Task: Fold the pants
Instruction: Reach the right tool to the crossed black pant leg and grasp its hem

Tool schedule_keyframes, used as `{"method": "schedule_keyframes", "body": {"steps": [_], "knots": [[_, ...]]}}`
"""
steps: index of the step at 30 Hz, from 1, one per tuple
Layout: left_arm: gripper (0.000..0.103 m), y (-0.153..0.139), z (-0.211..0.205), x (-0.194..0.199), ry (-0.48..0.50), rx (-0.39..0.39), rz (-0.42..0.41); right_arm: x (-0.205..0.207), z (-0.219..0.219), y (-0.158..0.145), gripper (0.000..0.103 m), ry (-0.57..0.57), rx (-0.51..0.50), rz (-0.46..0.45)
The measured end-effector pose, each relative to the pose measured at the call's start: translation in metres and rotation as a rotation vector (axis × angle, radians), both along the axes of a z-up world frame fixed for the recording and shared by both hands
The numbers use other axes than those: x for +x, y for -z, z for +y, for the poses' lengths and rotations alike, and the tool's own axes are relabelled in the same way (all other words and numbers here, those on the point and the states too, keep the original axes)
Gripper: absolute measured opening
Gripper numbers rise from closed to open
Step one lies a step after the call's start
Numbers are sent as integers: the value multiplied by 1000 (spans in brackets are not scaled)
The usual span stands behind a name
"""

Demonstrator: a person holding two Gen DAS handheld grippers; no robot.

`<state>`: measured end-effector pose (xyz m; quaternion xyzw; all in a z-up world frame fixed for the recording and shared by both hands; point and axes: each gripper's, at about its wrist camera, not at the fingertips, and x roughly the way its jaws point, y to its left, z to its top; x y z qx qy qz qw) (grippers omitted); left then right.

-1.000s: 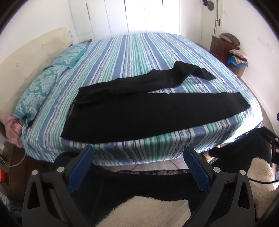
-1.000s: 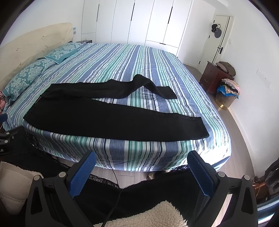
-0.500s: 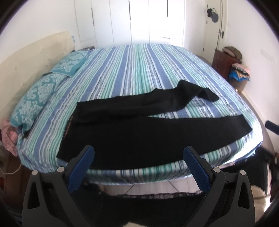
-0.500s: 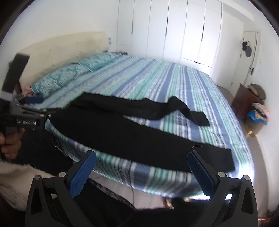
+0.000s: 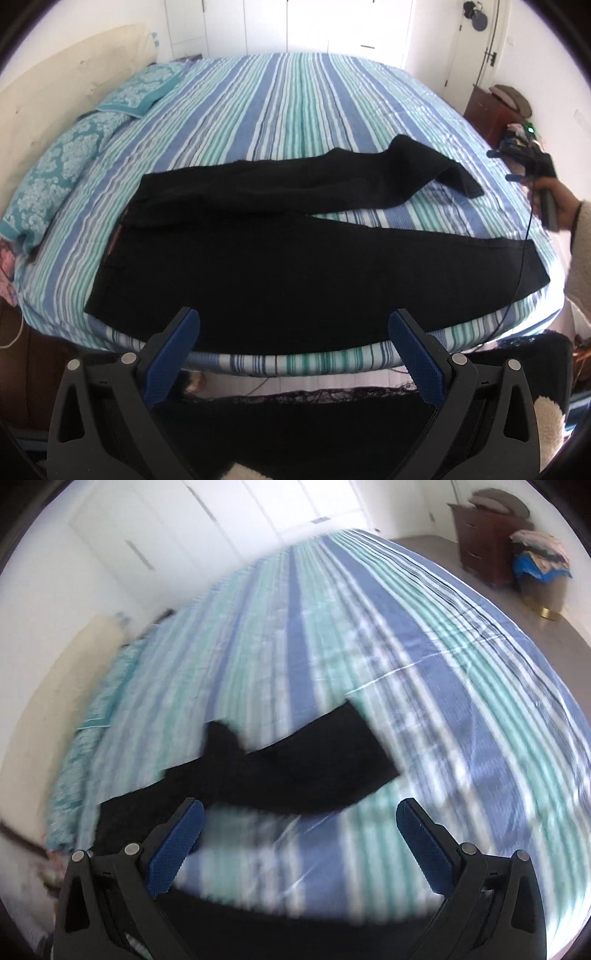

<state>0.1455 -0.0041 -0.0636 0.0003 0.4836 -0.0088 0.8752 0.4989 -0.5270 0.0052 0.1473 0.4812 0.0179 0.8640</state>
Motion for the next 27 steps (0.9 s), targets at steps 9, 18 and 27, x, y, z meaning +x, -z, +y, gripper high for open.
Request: {"method": "schedule_keyframes", "body": {"steps": [9,18,27], "knots": [[102,32,-14,33,-9,28,92,140,10,90,95,-86,-249,170],[102,50,-38,43,40,12,138,149,32,31,12,-212,-485,-9],[102,55,-50,40,80,23,159,140,-61,45,11,96,-532,14]]}}
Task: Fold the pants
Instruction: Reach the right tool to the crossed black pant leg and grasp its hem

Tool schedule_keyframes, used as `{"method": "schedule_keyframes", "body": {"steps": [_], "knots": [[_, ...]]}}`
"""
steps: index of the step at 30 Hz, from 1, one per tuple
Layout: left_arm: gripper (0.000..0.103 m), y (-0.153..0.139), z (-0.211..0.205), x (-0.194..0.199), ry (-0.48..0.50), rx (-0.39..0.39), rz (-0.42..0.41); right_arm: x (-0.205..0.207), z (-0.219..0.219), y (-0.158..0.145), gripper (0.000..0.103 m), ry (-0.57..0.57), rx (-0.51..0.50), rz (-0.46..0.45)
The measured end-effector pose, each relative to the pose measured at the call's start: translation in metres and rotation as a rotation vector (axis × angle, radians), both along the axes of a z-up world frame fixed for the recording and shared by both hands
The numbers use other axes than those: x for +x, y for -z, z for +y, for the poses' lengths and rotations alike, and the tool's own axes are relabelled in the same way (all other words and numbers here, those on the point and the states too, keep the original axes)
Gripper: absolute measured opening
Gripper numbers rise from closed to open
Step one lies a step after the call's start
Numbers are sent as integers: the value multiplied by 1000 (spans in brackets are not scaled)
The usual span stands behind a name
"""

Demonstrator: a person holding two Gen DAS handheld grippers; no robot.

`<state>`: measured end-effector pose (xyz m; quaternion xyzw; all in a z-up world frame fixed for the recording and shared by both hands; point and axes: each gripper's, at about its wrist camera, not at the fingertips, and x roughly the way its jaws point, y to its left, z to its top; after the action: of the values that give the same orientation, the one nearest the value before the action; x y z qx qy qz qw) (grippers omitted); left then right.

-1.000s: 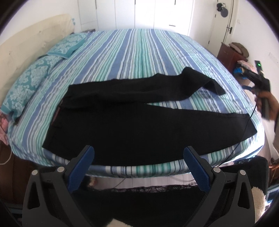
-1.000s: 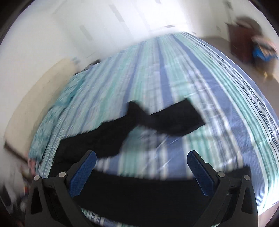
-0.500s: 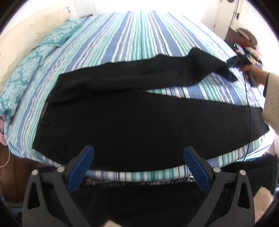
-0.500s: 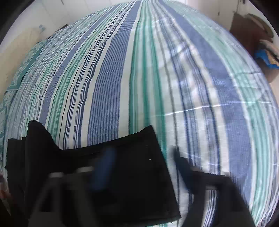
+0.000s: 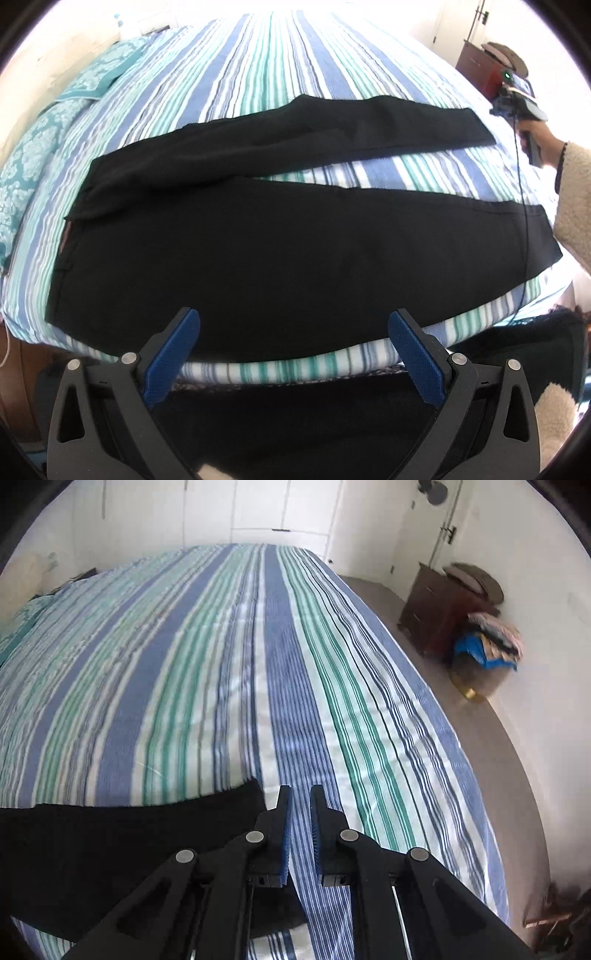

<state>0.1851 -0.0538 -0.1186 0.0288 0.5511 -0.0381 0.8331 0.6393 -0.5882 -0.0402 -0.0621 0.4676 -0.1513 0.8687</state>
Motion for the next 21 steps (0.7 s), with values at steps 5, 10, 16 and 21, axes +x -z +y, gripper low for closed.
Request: {"method": "schedule_keyframes", "body": {"steps": [5,10,16,21], "knots": [[102,13,35,27,-73,57,-69,-29,-7,7,12,37,117,6],[102,17,96,80,-235,14,-228,-22,134,-10,74,-336,192,74],[102,38,152,96,-354,-1,-369,-13,357,11,103,-731,522,206],[102,66,178,92,-336,-96,-270,21,531,70,95,-1003,482,422]]}}
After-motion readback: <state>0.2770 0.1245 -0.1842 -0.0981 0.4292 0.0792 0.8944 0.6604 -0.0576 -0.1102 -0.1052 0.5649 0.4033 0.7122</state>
